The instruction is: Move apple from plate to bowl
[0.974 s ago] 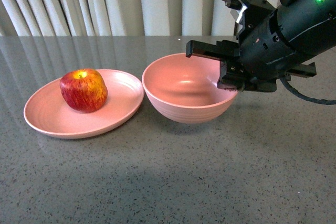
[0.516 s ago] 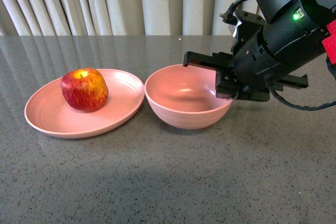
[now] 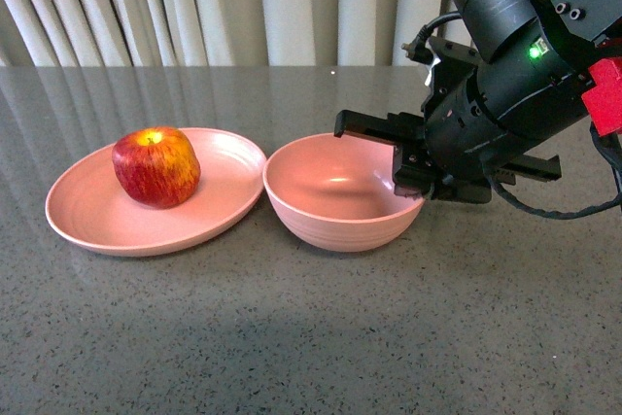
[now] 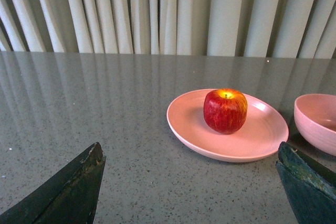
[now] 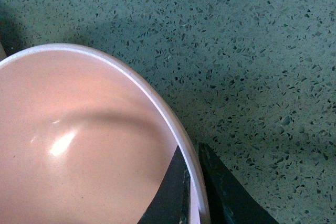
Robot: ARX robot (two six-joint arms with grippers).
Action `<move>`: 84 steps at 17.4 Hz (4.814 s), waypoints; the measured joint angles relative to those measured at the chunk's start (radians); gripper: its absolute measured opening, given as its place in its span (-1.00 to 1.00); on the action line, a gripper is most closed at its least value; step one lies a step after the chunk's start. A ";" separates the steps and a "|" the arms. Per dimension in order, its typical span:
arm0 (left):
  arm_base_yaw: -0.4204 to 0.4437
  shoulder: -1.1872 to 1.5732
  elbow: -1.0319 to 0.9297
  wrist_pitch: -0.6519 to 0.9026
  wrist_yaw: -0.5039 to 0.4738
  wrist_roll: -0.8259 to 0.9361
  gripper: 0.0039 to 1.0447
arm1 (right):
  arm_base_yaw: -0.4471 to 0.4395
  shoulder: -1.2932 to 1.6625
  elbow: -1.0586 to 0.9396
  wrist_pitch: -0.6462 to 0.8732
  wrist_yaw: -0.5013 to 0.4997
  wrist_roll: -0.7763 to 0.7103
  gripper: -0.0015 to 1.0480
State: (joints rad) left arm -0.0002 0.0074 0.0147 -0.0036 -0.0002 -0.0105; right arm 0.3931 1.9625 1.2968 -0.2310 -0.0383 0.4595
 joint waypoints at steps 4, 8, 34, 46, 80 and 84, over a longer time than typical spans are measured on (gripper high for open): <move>0.000 0.000 0.000 0.000 0.000 0.000 0.88 | 0.000 0.000 0.000 0.008 -0.008 0.001 -0.61; 0.000 0.000 0.000 0.000 0.000 0.000 0.88 | -0.014 -0.024 0.000 0.002 -0.016 0.001 0.16; 0.000 0.000 0.000 0.000 0.000 0.000 0.88 | -0.159 -1.535 -0.970 0.269 0.273 -0.428 -0.31; 0.000 0.000 0.000 0.000 0.000 0.000 0.88 | -0.393 -1.915 -1.245 0.222 0.039 -0.453 -0.97; 0.000 0.000 0.000 0.000 0.000 0.000 0.88 | -0.393 -1.958 -1.284 0.226 0.038 -0.453 0.87; -0.021 0.028 0.033 -0.122 -0.058 -0.017 0.88 | -0.393 -1.958 -1.284 0.227 0.038 -0.453 0.87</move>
State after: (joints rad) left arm -0.0216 0.0357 0.0475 -0.1257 -0.0586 -0.0277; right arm -0.0002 0.0044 0.0128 -0.0044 -0.0002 0.0063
